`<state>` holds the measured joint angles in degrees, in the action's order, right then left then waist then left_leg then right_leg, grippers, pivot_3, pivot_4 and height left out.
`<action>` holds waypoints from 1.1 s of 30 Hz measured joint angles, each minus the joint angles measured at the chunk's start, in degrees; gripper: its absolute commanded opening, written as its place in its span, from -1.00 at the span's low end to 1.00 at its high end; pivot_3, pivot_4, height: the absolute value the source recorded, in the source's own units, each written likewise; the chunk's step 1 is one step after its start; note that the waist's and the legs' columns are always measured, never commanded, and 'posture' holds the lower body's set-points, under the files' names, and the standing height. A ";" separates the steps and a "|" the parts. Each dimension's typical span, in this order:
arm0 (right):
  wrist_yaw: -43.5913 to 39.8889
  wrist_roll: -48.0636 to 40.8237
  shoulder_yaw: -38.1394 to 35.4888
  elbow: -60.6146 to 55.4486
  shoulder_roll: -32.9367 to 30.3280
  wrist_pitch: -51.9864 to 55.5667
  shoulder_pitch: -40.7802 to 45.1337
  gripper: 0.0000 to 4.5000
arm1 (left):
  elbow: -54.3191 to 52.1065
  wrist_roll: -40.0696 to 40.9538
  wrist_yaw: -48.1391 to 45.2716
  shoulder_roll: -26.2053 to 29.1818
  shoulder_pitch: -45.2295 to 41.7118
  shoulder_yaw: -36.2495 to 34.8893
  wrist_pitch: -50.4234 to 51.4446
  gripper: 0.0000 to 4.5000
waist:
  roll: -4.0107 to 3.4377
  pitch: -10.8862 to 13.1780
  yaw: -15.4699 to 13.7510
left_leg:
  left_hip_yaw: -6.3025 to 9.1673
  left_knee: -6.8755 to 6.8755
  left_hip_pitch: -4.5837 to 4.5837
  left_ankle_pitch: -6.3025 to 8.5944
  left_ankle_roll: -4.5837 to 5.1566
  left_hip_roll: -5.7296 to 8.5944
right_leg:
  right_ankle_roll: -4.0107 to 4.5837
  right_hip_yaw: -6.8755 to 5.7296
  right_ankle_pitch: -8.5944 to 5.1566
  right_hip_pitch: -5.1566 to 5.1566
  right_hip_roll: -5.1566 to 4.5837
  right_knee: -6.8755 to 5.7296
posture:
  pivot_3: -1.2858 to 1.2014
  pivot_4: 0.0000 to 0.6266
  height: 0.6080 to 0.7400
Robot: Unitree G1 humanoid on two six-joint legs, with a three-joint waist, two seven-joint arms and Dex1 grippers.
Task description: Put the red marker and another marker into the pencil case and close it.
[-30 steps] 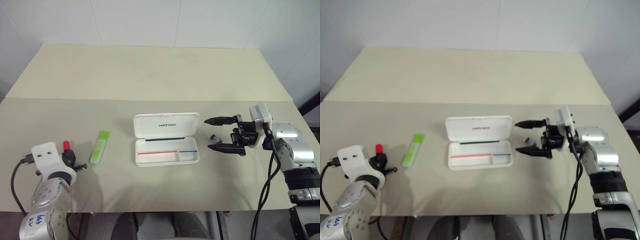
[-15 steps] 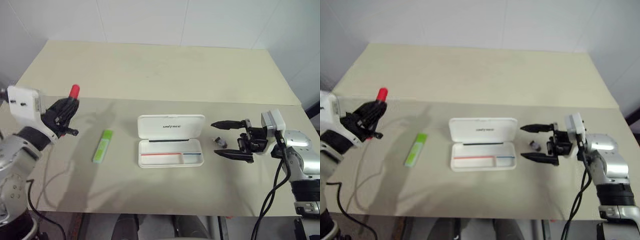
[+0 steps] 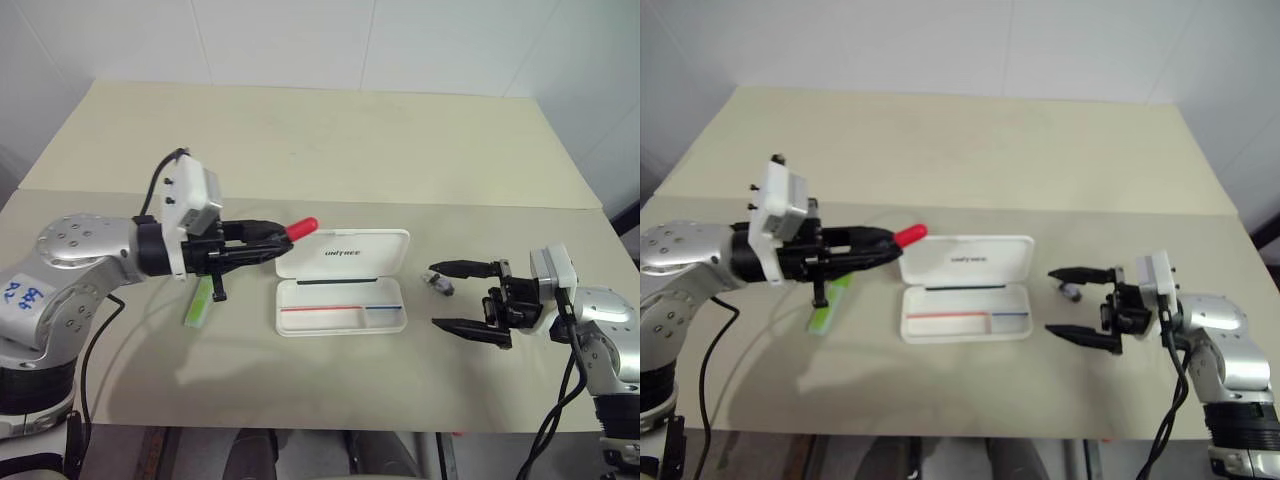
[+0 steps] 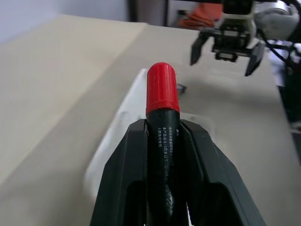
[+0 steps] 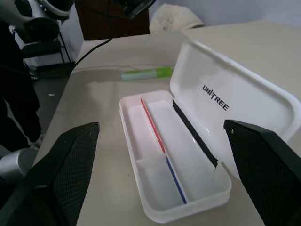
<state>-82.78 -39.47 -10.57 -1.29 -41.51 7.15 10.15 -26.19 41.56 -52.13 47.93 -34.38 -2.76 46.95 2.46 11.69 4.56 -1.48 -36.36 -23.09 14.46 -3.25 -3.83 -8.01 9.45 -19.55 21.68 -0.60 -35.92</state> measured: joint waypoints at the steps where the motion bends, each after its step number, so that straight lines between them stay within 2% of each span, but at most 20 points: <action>1: 0.25 0.00 -0.36 -0.58 0.04 -0.08 -0.78 1.00 | 0.61 -0.85 -0.87 -0.23 -1.87 2.59 0.03 -0.73 | 0.00 0.00 -0.12 | 0.00 -0.02 0.00 0.00 0.00 0.01 | 0.00 0.00 0.00 -0.01 0.00 0.01 | 0.03 -0.52 1.00; 11: 2.78 0.04 -2.07 -3.15 0.59 -0.93 -5.11 1.00 | 12.76 -12.72 -5.16 -10.74 -13.03 19.67 -5.11 -0.73 | -0.02 0.01 -0.97 | 0.00 -0.16 0.00 -0.02 0.04 0.02 | -0.04 0.06 0.01 -0.03 0.03 -0.05 | 0.03 -0.52 1.00; 16: 4.56 0.09 -2.82 -4.85 0.85 -1.04 -7.01 1.00 | 15.23 -17.72 -4.76 -14.33 -14.83 26.36 -3.50 -0.73 | -0.04 0.01 -1.42 | 0.01 -0.17 -0.01 -0.02 0.04 0.02 | -0.06 0.09 0.00 -0.03 0.04 -0.08 | 0.03 -0.52 1.00; 23: 6.05 0.57 -3.28 -5.47 1.23 -2.12 -8.53 1.00 | 15.80 -22.35 -2.35 -17.71 -15.13 29.95 0.62 -0.73 | -0.05 0.02 -1.48 | 0.01 -0.37 -0.03 -0.02 0.06 0.03 | -0.09 0.11 0.02 -0.06 0.04 -0.18 | 0.03 -0.52 1.00; 33: 7.58 1.76 -3.28 -5.52 1.51 -2.91 -8.75 1.00 | 22.58 -28.99 -0.12 -22.71 -16.18 31.53 -1.67 -0.73 | -0.06 0.02 -1.50 | 0.03 -0.68 -0.08 0.00 0.15 0.07 | -0.23 0.17 0.09 -0.14 0.04 -0.22 | 0.03 -0.52 1.00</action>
<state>-75.20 -37.71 -13.86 -6.80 -40.00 4.24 1.40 -3.61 12.57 -52.26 25.22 -50.56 28.77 45.27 2.40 11.71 3.06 -1.45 -37.05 -23.18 14.46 -3.11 -3.76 -8.23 9.62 -19.46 21.55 -0.55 -36.14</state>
